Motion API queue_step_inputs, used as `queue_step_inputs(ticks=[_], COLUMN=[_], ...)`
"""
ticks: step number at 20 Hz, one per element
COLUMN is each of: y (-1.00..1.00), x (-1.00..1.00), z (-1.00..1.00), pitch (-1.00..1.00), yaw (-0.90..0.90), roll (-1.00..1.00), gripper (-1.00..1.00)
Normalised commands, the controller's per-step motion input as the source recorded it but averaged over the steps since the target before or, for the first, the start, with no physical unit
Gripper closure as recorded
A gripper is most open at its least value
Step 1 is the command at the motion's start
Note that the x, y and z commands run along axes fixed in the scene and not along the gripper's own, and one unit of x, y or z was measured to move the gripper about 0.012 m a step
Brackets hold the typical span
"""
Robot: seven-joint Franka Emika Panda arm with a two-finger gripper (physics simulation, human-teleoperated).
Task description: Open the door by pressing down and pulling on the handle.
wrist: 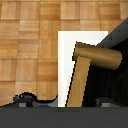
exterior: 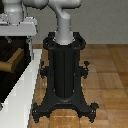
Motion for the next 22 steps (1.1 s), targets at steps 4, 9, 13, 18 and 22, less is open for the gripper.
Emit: queue_step_inputs(ticks=[4,9,13,18,22], y=[0.0,0.0,-0.25,-0.8,0.0], x=[0.0,0.0,0.0,0.0,0.0], z=[0.0,-0.6,-0.75,-0.6,0.0], pitch=[0.0,0.0,0.0,0.0,0.0], yaw=[0.0,0.0,0.0,0.0,0.0], roll=[0.0,0.0,0.0,0.0,0.0], gripper=[-1.0,-1.0,-1.0,-1.0,1.0])
